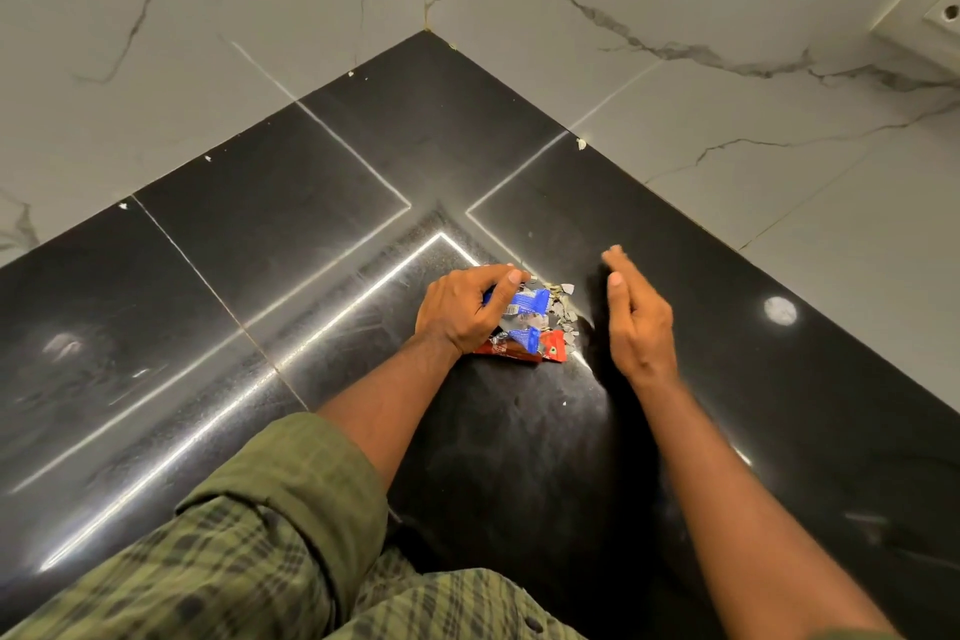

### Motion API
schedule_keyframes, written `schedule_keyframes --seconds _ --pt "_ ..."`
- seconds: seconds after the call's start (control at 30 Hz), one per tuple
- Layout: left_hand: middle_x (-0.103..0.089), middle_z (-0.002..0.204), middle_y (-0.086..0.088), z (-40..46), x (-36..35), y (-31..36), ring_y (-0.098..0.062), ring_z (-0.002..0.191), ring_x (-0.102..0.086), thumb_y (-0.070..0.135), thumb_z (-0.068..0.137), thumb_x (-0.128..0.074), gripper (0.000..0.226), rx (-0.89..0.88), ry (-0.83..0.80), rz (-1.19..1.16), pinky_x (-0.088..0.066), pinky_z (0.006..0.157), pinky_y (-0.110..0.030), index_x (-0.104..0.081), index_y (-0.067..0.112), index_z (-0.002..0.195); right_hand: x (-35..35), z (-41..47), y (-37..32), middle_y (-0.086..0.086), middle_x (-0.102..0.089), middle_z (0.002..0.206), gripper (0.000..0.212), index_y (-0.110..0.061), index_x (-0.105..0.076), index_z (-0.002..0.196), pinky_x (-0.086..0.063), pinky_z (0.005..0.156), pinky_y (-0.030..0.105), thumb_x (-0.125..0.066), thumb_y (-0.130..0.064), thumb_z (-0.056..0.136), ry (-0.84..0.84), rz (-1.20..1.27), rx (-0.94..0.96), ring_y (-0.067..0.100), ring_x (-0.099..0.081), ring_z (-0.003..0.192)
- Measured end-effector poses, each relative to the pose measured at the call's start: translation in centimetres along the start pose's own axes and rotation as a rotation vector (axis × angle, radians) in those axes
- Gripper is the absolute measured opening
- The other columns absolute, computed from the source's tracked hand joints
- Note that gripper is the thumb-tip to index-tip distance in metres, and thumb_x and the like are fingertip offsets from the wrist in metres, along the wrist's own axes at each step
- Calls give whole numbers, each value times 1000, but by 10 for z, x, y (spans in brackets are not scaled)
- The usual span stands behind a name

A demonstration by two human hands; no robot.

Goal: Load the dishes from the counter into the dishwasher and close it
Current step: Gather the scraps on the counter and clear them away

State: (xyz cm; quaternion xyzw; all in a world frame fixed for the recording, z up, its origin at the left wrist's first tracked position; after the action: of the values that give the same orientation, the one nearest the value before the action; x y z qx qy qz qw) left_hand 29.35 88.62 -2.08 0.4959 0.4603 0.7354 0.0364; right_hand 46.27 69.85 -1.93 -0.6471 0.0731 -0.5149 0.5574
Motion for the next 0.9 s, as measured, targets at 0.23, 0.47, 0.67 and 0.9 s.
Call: schedule_keyframes --seconds 0.23,0.47,0.67,0.9 --pt "-74 115 26 1 2 1 -1 106 -69 78 100 -18 67 -20 21 -22 -57 89 -35 -73 45 120 -4 84 22 4 -11 175 73 -16 -25 166 -5 132 45 -16 -60 108 -68 -467 -135 15 -3 162" --pt "-72 126 21 0 2 2 -4 120 -65 78 99 -18 67 -28 6 -46 -53 95 -34 -72 44 121 -52 120 -15 -3 -25 171 58 -22 -38 162 -11 132 39 -29 -50 112 -378 -194 122 7 -16 159" --pt "-71 128 19 -1 1 2 -6 125 -63 72 101 -25 60 -35 -19 -46 -53 99 -36 -72 41 123 -47 196 -11 5 -8 175 62 -13 -30 164 -3 130 35 -31 -49 113 -387 -312 59 16 -4 161" --pt "-71 129 20 1 1 0 -3 126 -62 66 102 -29 52 -31 -18 -56 -52 97 -32 -71 43 122 -65 203 -19 8 -25 172 54 -11 -34 163 -8 131 39 -33 -36 114 -453 -343 105 20 -17 160"
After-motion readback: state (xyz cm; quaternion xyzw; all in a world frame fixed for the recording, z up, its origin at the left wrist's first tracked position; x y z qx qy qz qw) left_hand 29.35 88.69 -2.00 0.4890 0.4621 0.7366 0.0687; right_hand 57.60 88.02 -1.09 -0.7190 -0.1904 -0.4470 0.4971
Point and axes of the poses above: each hand's wrist, its own z-axis towards the middle knuckle, its own x-axis out of the back of the hand, y = z × x, the point moved 5 cm from there along z, towards the middle knuckle
